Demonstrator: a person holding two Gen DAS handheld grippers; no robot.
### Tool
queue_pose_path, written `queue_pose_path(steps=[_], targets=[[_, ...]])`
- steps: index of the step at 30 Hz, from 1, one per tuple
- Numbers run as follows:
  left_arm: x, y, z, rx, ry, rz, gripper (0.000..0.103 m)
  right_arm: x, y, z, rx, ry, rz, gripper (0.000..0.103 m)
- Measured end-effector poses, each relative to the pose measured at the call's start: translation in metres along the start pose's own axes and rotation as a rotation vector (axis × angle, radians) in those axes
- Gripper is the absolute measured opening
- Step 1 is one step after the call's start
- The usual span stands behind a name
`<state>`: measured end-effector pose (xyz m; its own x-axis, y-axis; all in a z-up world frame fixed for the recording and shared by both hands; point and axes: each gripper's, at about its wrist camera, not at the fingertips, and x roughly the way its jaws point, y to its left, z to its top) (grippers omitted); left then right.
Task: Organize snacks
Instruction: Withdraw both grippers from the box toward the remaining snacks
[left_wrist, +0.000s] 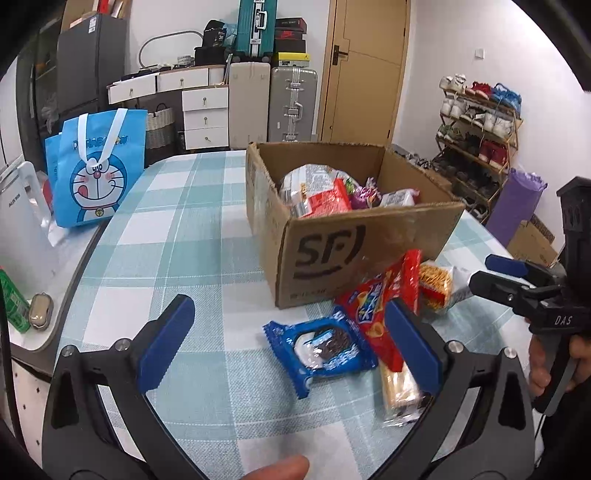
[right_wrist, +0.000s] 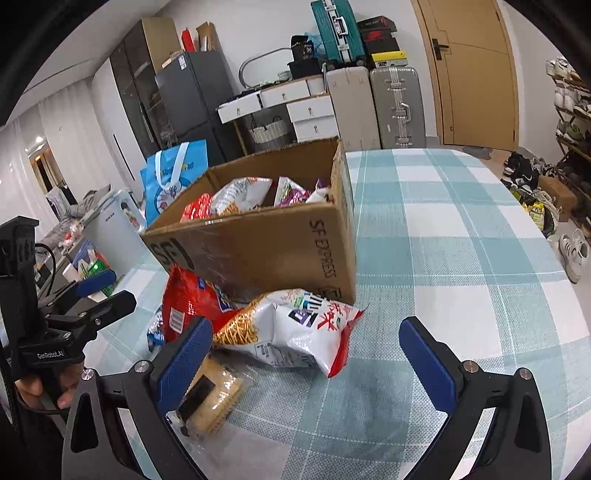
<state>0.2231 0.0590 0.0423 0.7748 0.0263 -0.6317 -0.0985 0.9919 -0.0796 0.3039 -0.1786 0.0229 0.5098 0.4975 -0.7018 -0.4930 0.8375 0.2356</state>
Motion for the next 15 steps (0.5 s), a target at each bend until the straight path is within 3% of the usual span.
queue_pose_path(steps=[15], targets=[[0.035, 0.004, -0.014, 0.02, 0.098, 0.028, 0.102, 0.027, 0.011, -0.008, -0.015, 0.083, 0.007, 0.102]])
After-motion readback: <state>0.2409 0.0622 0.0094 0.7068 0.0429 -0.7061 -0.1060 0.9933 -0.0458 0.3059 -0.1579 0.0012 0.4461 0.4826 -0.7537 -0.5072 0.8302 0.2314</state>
